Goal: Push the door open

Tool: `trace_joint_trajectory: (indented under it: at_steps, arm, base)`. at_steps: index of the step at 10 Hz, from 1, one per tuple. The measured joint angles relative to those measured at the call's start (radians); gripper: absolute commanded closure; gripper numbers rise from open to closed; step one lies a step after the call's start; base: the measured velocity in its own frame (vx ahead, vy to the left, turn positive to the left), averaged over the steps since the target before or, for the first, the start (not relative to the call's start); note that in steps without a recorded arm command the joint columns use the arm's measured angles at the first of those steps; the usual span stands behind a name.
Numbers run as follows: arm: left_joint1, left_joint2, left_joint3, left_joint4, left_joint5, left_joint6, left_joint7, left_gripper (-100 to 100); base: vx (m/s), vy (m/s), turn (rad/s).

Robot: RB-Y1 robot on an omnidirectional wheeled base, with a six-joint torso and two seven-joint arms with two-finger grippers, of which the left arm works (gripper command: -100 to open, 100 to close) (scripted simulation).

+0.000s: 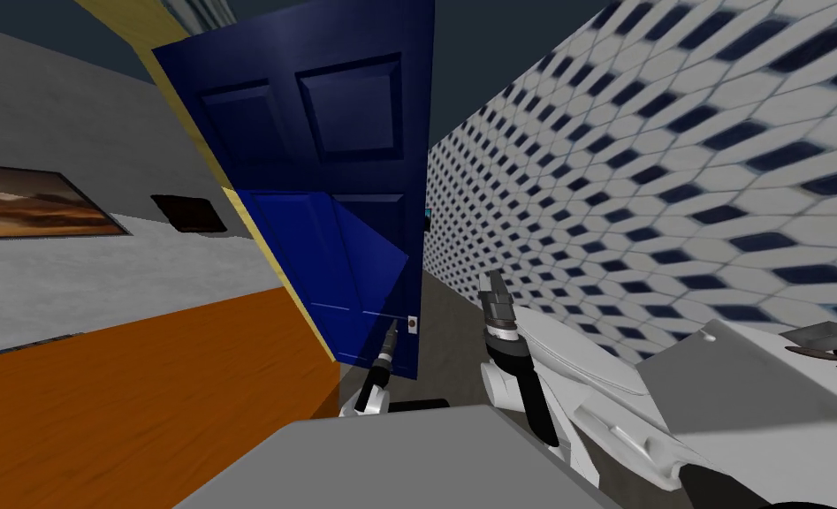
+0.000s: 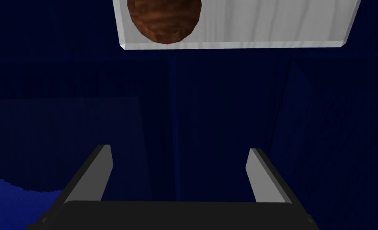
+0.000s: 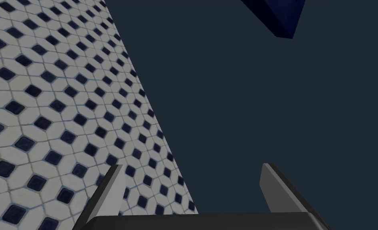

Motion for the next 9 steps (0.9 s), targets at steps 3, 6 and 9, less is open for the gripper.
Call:
trace_joint_trajectory:
  at_steps: [3, 6, 9]
  arm:
    - [-0.002, -0.043, 0.006, 0.011, 0.000, -0.006, -0.004, -100]
    - [-0.003, -0.044, 0.006, 0.010, -0.001, -0.006, -0.004, 100]
    - [-0.003, -0.042, 0.007, 0.010, 0.000, -0.006, -0.004, 100]
  base:
    - [0.076, -0.137, 0.013]
    - [-0.005, 0.018, -0.009]
    - [-0.002, 0.007, 0.008]
